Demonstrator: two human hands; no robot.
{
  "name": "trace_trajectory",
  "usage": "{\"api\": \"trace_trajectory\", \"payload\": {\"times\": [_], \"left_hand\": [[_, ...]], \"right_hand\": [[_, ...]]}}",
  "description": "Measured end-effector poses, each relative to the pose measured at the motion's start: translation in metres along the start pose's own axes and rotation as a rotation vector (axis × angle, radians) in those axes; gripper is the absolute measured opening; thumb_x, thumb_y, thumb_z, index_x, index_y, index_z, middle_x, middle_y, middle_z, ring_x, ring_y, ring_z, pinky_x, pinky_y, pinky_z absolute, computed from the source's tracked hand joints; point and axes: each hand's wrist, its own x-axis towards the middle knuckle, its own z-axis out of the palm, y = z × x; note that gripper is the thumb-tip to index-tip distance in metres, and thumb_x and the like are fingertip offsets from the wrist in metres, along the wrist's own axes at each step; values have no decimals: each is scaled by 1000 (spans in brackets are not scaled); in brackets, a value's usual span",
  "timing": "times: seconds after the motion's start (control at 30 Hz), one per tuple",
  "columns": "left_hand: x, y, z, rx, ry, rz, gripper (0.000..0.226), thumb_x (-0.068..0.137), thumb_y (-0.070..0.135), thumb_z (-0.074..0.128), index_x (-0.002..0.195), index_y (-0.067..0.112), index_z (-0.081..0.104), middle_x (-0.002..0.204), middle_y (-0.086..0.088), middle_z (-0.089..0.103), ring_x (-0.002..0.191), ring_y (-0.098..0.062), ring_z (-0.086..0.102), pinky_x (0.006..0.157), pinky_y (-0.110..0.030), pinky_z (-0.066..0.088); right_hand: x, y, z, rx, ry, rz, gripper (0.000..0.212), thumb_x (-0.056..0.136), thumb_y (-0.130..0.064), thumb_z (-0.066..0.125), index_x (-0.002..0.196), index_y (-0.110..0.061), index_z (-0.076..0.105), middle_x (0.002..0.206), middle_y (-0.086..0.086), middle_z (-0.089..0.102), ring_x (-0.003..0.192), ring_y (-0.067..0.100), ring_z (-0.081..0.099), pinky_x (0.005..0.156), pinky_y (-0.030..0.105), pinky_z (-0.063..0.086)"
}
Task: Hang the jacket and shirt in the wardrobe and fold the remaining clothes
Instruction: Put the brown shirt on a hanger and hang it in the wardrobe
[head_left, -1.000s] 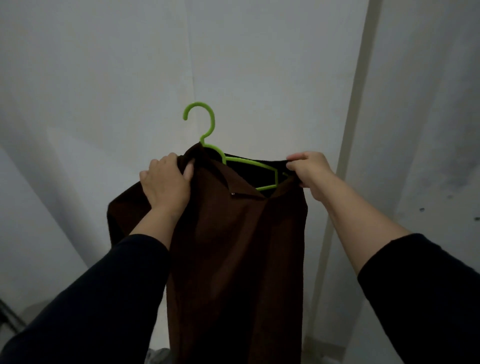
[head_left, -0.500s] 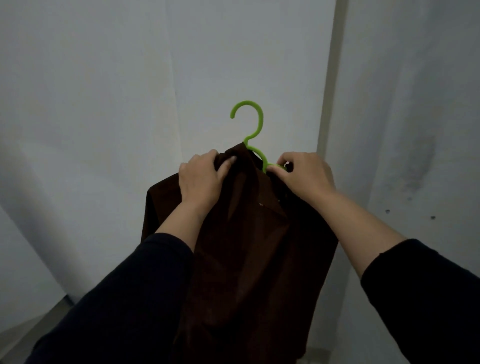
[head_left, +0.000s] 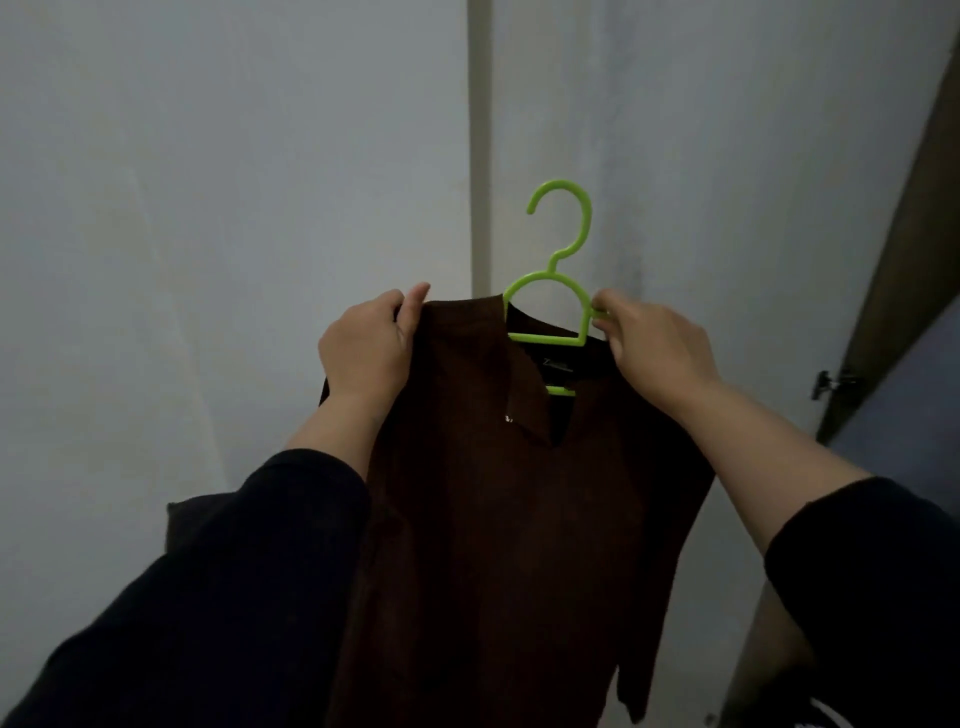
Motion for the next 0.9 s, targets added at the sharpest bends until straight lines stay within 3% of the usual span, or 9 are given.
{"api": "trace_trajectory", "payload": {"times": [0.13, 0.4, 0.57, 0.67, 0.73, 0.8, 0.9], "left_hand": [[9, 41, 24, -117, -34, -15, 63, 99, 54, 23, 50, 15, 30, 50, -1, 37, 50, -22, 39, 47, -31, 26], [28, 148, 73, -237, -233, 13, 68, 92, 66, 28, 51, 13, 42, 53, -3, 46, 52, -22, 46, 48, -29, 31], [26, 207, 99, -262, -321, 51, 65, 94, 62, 29, 55, 13, 44, 57, -4, 48, 61, -26, 52, 49, -30, 30], [10, 256, 111, -296, -296, 181, 57, 101, 49, 20, 75, 13, 57, 74, -11, 60, 82, -34, 60, 67, -36, 40], [-3, 295, 118, -425, -301, 303, 51, 104, 38, 20, 107, 12, 64, 101, -19, 67, 100, -38, 60, 83, -41, 42], [-11, 332, 127, -563, -333, 360, 44, 104, 29, 22, 129, 12, 54, 113, -19, 64, 105, -38, 58, 79, -38, 39], [-13, 378, 139, -671, -341, 367, 42, 104, 19, 22, 138, 8, 43, 103, -17, 63, 96, -39, 58, 70, -40, 35]], "right_hand": [[-14, 52, -37, -52, 23, 110, 21, 101, -30, 39, 114, -20, 52, 108, 12, 65, 96, 38, 59, 65, 36, 36], [-38, 144, -128, -301, 62, 172, 20, 100, -34, 37, 113, -25, 49, 108, 13, 65, 95, 39, 60, 65, 38, 39], [-57, 185, -174, -394, 105, 274, 23, 99, -32, 40, 116, -22, 51, 112, 17, 63, 100, 41, 59, 69, 41, 41], [-66, 197, -187, -432, 156, 310, 18, 98, -34, 41, 111, -25, 50, 109, 15, 65, 96, 41, 59, 68, 41, 43], [-71, 204, -194, -488, 160, 349, 18, 98, -35, 42, 110, -26, 51, 107, 14, 65, 94, 42, 60, 66, 39, 39], [-73, 209, -199, -540, 128, 383, 21, 97, -37, 44, 113, -27, 52, 109, 14, 65, 96, 42, 60, 67, 39, 41], [-73, 218, -208, -560, 77, 422, 21, 97, -33, 44, 116, -27, 52, 112, 12, 64, 101, 38, 60, 71, 39, 42]]}}
